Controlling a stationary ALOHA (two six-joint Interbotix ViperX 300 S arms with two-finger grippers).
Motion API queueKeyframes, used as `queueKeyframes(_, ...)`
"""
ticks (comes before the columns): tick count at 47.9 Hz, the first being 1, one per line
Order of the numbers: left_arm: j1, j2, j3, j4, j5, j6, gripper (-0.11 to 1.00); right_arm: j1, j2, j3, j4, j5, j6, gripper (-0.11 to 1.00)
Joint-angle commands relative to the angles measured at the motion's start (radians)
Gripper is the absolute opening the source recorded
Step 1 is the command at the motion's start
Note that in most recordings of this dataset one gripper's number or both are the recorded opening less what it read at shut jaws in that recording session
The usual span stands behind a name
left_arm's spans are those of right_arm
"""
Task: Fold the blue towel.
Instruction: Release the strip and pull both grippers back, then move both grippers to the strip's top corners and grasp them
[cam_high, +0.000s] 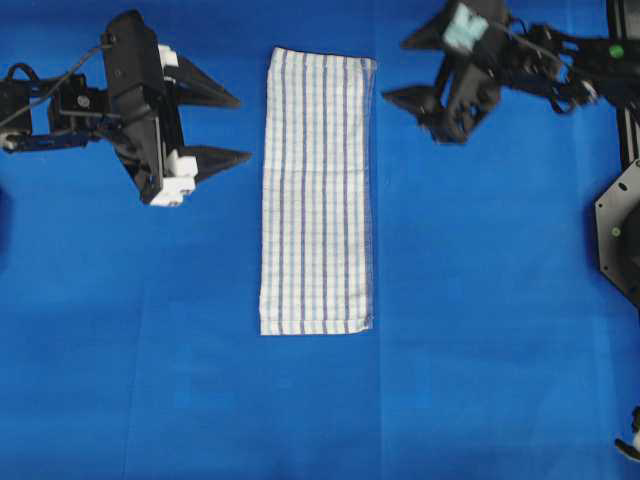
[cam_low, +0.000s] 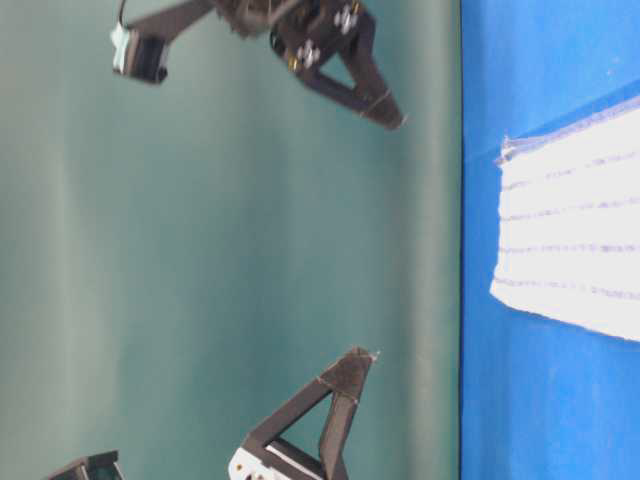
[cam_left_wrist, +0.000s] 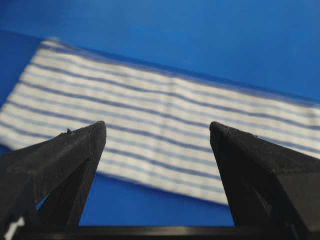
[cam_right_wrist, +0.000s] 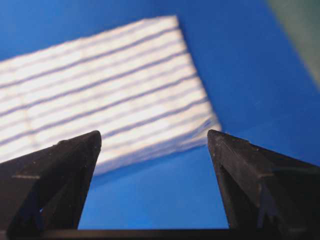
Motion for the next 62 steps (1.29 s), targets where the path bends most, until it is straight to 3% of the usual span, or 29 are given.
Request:
queueKeyframes(1,0.020,-0.015,-0.008,0.002,-0.003,0.005,0.79,0.034,-0.048,0.014,0.003,-0.014,0.012,0.88)
queueKeyframes(10,0.021,-0.005,0.003,0.002,-0.005,-0.006,0.79,0.080,-0.066,0.048,0.003,-0.017,0.038,0.88)
queueKeyframes(27,0.032,0.041,-0.026,0.002,-0.021,0.000,0.79,0.057,-0.037,0.028,0.000,-0.057,0.040,0.87)
queueKeyframes(48,0.221,0.291,-0.126,0.005,-0.130,0.032,0.79,-0.061,0.212,-0.077,0.005,-0.175,0.040,0.87)
queueKeyframes(62,0.279,0.436,-0.160,0.005,-0.235,0.032,0.79,-0.095,0.351,-0.107,0.035,-0.275,0.040,0.87)
